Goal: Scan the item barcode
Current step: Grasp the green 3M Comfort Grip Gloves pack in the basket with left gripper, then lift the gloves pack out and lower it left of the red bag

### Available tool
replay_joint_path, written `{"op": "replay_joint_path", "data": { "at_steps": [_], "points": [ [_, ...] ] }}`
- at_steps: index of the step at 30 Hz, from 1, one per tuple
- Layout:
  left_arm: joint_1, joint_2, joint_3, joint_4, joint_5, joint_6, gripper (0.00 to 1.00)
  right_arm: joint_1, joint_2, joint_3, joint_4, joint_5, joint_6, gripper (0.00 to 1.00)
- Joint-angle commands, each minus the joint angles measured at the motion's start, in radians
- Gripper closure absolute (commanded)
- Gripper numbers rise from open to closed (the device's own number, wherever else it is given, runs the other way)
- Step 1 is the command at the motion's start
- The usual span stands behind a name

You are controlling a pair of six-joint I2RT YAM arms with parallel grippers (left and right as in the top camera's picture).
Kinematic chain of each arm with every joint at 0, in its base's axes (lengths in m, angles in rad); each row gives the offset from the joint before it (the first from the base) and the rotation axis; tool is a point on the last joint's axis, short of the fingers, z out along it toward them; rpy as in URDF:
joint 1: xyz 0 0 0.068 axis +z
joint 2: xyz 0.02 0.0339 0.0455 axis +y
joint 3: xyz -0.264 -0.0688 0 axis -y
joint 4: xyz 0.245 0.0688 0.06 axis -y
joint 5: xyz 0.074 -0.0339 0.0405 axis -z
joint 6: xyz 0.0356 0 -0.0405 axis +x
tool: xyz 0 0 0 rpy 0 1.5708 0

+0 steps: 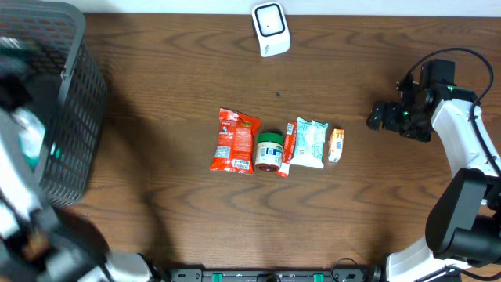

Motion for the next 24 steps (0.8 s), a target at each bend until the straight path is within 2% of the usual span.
{"op": "replay_joint_path", "data": {
  "at_steps": [1, 6, 10, 12, 19, 24],
  "points": [
    [0.0, -0.236, 0.026, 0.069, 0.0, -0.058, 0.93, 0.004, -0.003, 0.011, -0.001, 0.008, 0.003, 0.01],
    [-0.019, -0.463, 0.026, 0.143, 0.0, -0.077, 0.93, 0.004, -0.003, 0.011, -0.001, 0.008, 0.003, 0.01],
    [-0.093, -0.598, 0.026, 0.065, 0.001, -0.119, 0.92, 0.004, -0.003, 0.011, -0.001, 0.008, 0.003, 0.01],
    [-0.163, -0.653, 0.025, -0.026, 0.022, -0.174, 0.93, 0.004, -0.003, 0.011, -0.001, 0.008, 0.003, 0.01],
    [-0.439, -0.65, 0.003, -0.336, 0.041, -0.349, 0.93, 0.004, -0.003, 0.011, -0.001, 0.008, 0.003, 0.01],
    [-0.599, -0.556, -0.076, -0.422, 0.041, -0.395, 0.93, 0.004, -0.003, 0.011, -0.001, 0.008, 0.003, 0.01]
  ]
}}
